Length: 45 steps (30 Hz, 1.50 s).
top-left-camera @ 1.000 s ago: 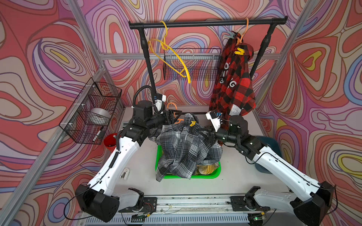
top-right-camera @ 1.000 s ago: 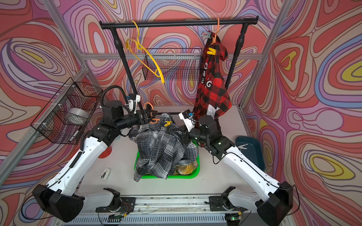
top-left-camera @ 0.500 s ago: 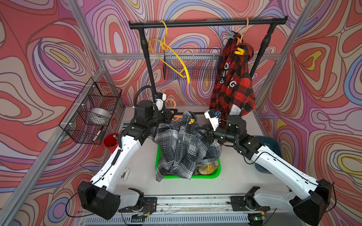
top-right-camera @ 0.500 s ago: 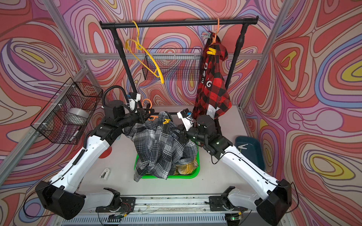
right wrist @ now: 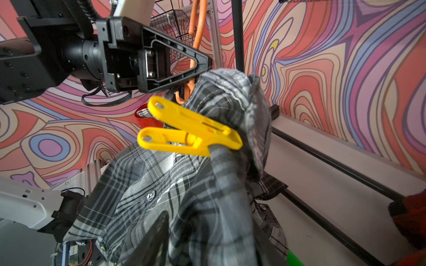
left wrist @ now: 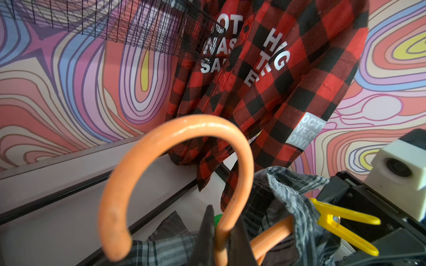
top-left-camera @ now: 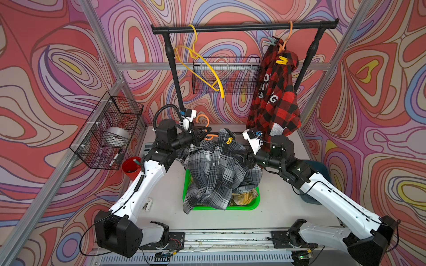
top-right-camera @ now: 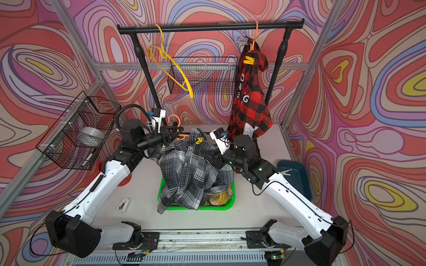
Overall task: Remove the clothespins securing long-sleeve shirts to the hanger
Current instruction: Place the long-sleeve shirt at the bin, then remove the clamp from the hanger.
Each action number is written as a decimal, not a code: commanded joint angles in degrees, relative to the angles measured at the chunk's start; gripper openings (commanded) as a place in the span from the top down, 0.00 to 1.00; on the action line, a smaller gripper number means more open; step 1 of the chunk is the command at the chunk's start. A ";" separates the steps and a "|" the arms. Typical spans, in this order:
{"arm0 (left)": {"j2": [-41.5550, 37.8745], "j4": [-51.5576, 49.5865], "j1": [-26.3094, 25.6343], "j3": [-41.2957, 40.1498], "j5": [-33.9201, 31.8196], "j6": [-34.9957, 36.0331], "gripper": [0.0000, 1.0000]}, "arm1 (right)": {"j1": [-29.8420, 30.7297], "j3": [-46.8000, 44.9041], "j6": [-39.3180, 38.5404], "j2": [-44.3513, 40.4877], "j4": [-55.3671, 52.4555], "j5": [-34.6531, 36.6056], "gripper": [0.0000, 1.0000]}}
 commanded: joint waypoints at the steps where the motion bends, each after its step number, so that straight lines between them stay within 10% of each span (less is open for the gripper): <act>1: 0.62 6.03 1.28 0.16 5.95 -2.14 1.00 | 0.32 2.50 -4.28 -3.40 -3.69 2.96 0.50; 45: 5.17 -5.03 2.78 6.80 13.50 0.70 1.00 | 0.67 17.87 -17.22 9.67 -5.48 -4.05 0.51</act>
